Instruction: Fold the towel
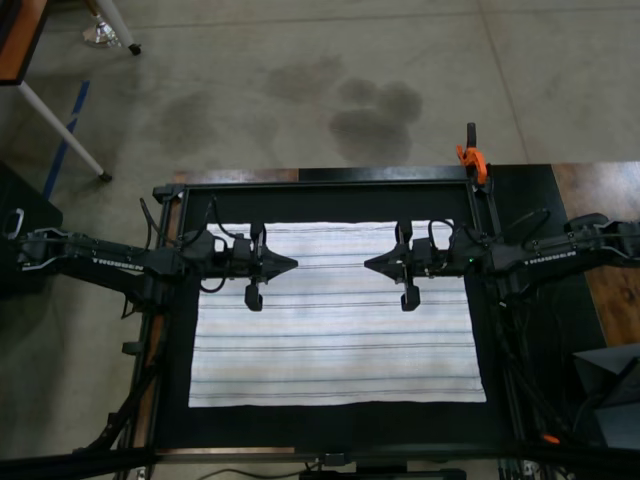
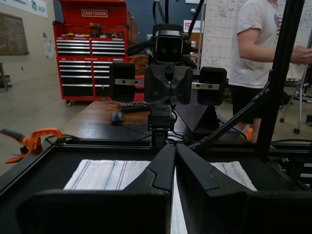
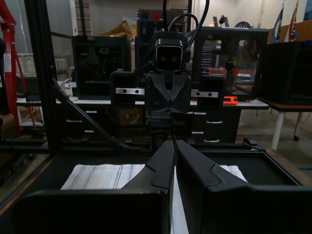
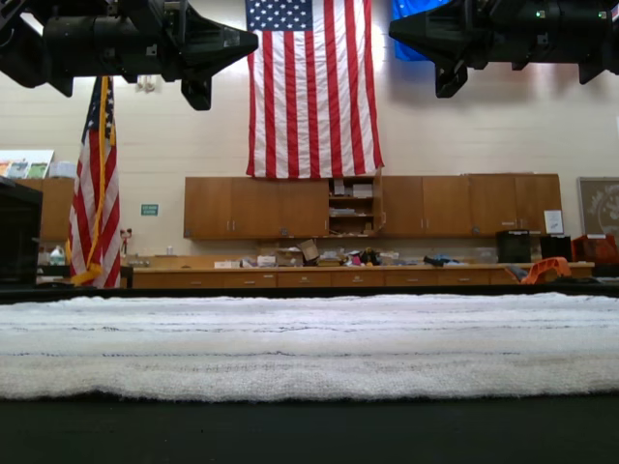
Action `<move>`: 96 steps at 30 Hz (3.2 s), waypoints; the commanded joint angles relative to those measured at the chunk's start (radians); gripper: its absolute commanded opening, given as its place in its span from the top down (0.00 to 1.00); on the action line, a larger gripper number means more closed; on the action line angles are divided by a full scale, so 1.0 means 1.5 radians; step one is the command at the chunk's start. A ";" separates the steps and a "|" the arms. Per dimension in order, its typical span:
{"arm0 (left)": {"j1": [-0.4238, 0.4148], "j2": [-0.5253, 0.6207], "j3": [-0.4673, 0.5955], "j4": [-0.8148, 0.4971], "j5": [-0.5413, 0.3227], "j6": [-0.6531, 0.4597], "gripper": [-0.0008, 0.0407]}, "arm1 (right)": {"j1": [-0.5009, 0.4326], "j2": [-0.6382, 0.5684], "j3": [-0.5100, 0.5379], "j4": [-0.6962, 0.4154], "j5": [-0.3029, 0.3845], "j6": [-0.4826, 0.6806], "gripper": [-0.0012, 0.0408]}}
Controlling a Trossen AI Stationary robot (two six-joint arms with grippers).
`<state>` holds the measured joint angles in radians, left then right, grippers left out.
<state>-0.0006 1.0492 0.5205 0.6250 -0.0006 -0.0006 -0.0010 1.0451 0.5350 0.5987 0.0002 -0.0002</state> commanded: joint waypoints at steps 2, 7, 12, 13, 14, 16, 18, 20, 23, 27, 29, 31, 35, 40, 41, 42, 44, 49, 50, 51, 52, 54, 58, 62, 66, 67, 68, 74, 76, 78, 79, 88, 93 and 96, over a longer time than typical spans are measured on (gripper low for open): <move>0.000 0.000 0.000 0.000 0.000 0.000 0.98 | 0.000 0.000 0.000 0.000 0.000 0.000 0.97; 0.000 0.000 0.000 0.000 0.000 0.000 0.98 | 0.000 0.000 0.000 0.000 0.000 0.000 0.97; 0.000 0.000 0.000 0.000 0.000 0.000 0.98 | 0.000 0.000 0.000 0.000 0.000 0.000 0.97; 0.000 0.000 0.000 0.000 0.000 0.000 0.98 | 0.000 0.000 0.000 0.000 0.000 0.000 0.97; 0.000 0.000 0.000 0.000 0.000 0.000 0.98 | 0.000 0.000 0.000 0.000 0.000 0.000 0.97; 0.000 0.000 0.000 0.000 0.000 0.000 0.98 | 0.000 0.000 0.000 0.000 0.000 0.000 0.97; 0.000 0.000 0.000 0.000 0.000 0.000 0.98 | 0.000 0.000 0.000 0.000 0.000 0.000 0.97; 0.000 0.000 0.000 0.000 0.000 0.000 0.98 | 0.000 0.000 0.000 0.000 0.000 0.000 0.97; 0.000 0.000 0.000 0.000 0.000 0.000 0.98 | 0.000 0.000 0.000 0.000 0.000 0.000 0.97; 0.000 0.000 0.000 0.000 0.000 0.000 0.98 | 0.000 0.000 0.000 0.000 0.000 0.000 0.97; 0.000 0.000 0.000 0.000 0.000 0.000 0.98 | 0.000 0.000 0.000 0.000 0.000 0.000 0.97; 0.000 0.000 0.000 0.000 0.000 0.000 0.98 | 0.000 0.000 0.000 0.000 0.000 0.000 0.97; 0.000 0.000 0.000 0.000 0.000 0.000 0.98 | 0.000 0.000 0.000 0.000 0.000 0.000 0.97; 0.000 0.000 0.000 0.003 0.000 0.000 0.98 | 0.000 0.000 0.000 0.000 0.000 0.000 0.97; 0.000 0.000 0.000 0.003 0.000 0.000 0.98 | 0.000 0.000 0.000 0.000 0.000 0.000 0.97; 0.000 0.000 0.000 0.003 0.000 0.000 0.98 | 0.000 0.000 0.000 0.000 0.000 0.000 0.97; 0.000 0.000 0.000 0.003 0.000 -0.002 0.98 | 0.000 0.000 0.000 0.000 0.000 0.000 0.97; -0.001 -0.001 0.000 0.007 0.000 -0.007 0.98 | 0.000 0.000 0.000 0.003 0.000 0.000 0.97; -0.001 -0.004 0.000 0.007 0.000 -0.007 0.98 | 0.000 0.000 0.000 0.005 0.000 0.000 0.97; -0.001 -0.004 0.000 0.007 0.000 -0.007 0.98 | 0.000 0.000 0.000 0.006 0.000 0.003 0.97; -0.001 -0.003 0.000 0.001 0.000 -0.013 0.98 | 0.000 0.000 0.000 0.005 0.000 0.016 0.97; -0.002 0.000 0.000 -0.031 0.001 -0.090 0.98 | 0.000 0.000 0.000 0.006 0.000 0.056 0.97; -0.012 -0.012 0.000 -0.217 -0.036 -0.204 0.98 | 0.000 0.000 0.000 0.004 0.000 0.152 0.97; -0.030 -0.013 0.000 -0.411 -0.311 -0.292 0.98 | 0.000 0.000 0.000 0.005 0.000 0.236 0.97; -0.020 -0.022 0.000 -0.552 -0.494 -0.462 0.98 | 0.000 0.000 0.000 0.004 0.000 0.251 0.97; -0.013 -0.025 0.000 -0.587 -0.507 -0.489 0.98 | 0.000 0.000 0.000 0.004 0.000 0.256 0.97; -0.005 -0.031 0.000 -0.623 -0.510 -0.515 0.98 | 0.000 0.000 0.000 0.003 0.000 0.261 0.97; 0.078 -0.037 0.000 -0.827 -0.493 -0.627 0.98 | 0.000 0.000 0.000 -0.016 0.000 0.262 0.97; 0.108 -0.034 0.000 -0.854 -0.480 -0.635 0.98 | 0.000 0.000 0.000 -0.022 0.000 0.262 0.97; 0.135 -0.034 0.000 -0.860 -0.464 -0.627 0.98 | 0.000 0.000 0.000 -0.027 0.000 0.262 0.97; 0.147 -0.034 0.000 -0.860 -0.457 -0.617 0.97 | 0.000 0.000 0.000 -0.028 0.000 0.262 0.97; 0.285 -0.030 -0.012 -0.875 -0.391 -0.590 0.66 | 0.000 0.000 0.000 -0.028 0.000 0.279 0.97; 0.341 -0.020 -0.017 -0.876 -0.366 -0.572 0.46 | 0.000 0.000 0.000 -0.030 0.000 0.279 0.97; 0.368 -0.008 -0.017 -0.875 -0.363 -0.565 0.42 | 0.000 0.000 0.000 -0.030 0.000 0.280 0.97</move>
<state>0.5377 1.0302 0.4961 -0.6891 -0.5495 -0.8490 -0.0010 1.0447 0.5358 0.5529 0.0002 0.4187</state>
